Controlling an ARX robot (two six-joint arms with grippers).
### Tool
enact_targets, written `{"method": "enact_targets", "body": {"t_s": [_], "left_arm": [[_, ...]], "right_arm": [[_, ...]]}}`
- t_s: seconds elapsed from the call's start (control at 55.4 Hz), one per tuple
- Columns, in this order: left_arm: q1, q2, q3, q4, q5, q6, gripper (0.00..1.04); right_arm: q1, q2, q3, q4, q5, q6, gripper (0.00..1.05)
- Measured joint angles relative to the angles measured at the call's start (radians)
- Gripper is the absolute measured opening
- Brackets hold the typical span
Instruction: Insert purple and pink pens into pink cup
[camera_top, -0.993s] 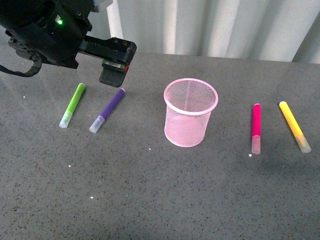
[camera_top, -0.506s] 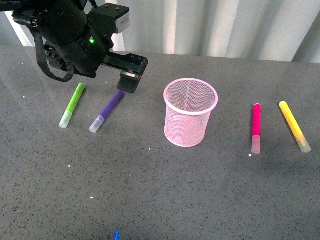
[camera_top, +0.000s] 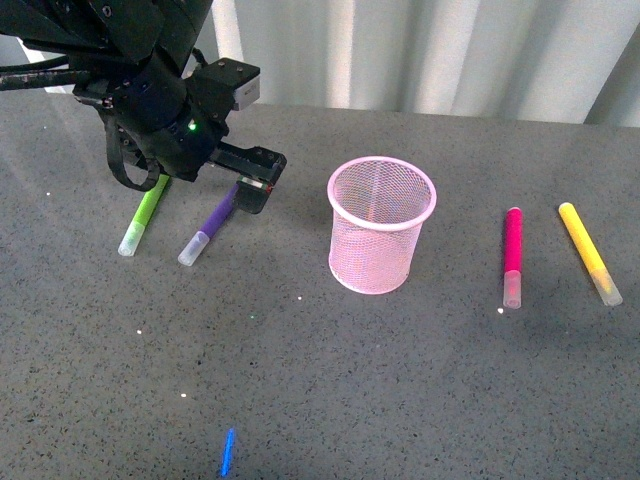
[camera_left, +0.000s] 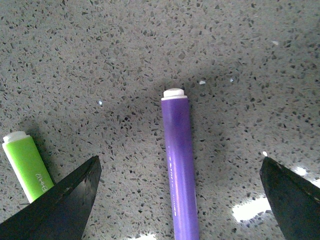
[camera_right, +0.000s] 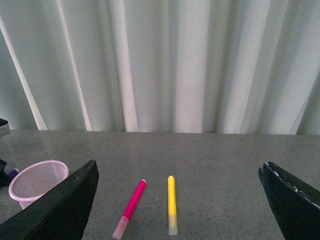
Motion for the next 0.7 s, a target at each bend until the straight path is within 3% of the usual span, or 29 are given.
{"method": "enact_targets", "body": {"t_s": [0.614, 0.704], "left_arm": [[-0.010, 0.098, 0.103, -0.003, -0.003, 0.016, 0.98], [-0.010, 0.099, 0.103, -0.003, -0.005, 0.018, 0.88]], "right_arm": [[0.000, 0.000, 0.000, 0.000, 0.000, 0.000, 0.98], [0.000, 0.000, 0.000, 0.000, 0.000, 0.000, 0.98]]}}
